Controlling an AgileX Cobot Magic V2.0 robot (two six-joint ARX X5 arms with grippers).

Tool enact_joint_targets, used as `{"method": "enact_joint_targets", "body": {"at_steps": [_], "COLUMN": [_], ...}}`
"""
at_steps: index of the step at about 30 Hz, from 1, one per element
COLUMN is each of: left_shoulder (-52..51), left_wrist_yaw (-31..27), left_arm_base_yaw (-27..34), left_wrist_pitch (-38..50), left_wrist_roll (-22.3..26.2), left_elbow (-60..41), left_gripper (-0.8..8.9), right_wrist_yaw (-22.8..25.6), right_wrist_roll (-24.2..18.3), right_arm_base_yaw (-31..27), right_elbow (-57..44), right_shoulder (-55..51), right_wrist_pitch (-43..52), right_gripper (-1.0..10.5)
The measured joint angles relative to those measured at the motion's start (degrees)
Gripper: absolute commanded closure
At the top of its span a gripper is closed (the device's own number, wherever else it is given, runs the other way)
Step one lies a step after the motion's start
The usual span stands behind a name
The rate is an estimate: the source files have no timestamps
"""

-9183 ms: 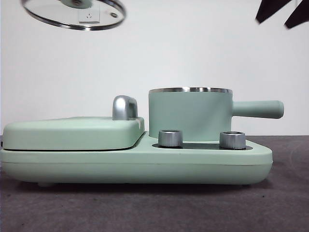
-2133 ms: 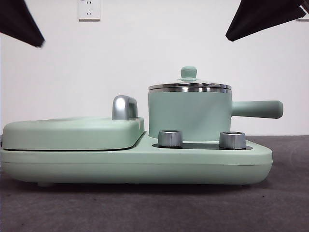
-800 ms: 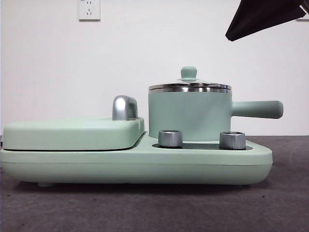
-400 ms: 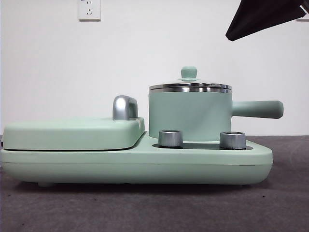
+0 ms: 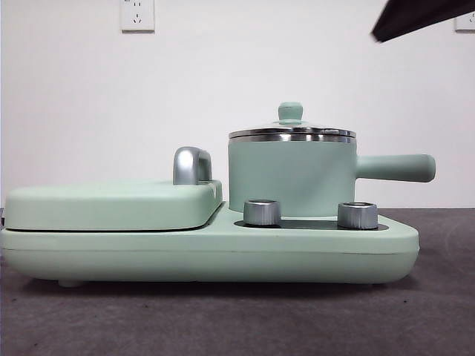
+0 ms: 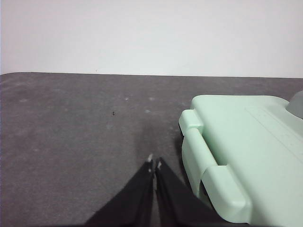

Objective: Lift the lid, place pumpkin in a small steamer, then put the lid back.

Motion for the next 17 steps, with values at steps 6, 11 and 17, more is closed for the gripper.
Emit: {"method": "enact_joint_targets", "body": {"at_steps": [6, 11, 17], "left_shoulder": [0.00, 0.00, 0.00], "left_wrist_yaw": [0.00, 0.00, 0.00], "left_arm_base_yaw": [0.00, 0.00, 0.00], "left_wrist_pitch": [-0.02, 0.00, -0.02], "left_wrist_roll": [0.00, 0.00, 0.00], "left_elbow": [0.00, 0.00, 0.00], "left_gripper": [8.07, 8.07, 8.07], "right_wrist_yaw": [0.00, 0.04, 0.09], "right_wrist_roll": [-0.81, -0.81, -0.83], "right_arm_base_yaw": [-6.73, -11.50, -17.11], "right_elbow": [-11.10, -19.45, -27.54], "right_shoulder": [-10.23, -19.02, -28.06], "right_wrist_pitch": [6.73, 9.57, 10.16], "right_gripper": [9.3, 9.3, 9.3]}}
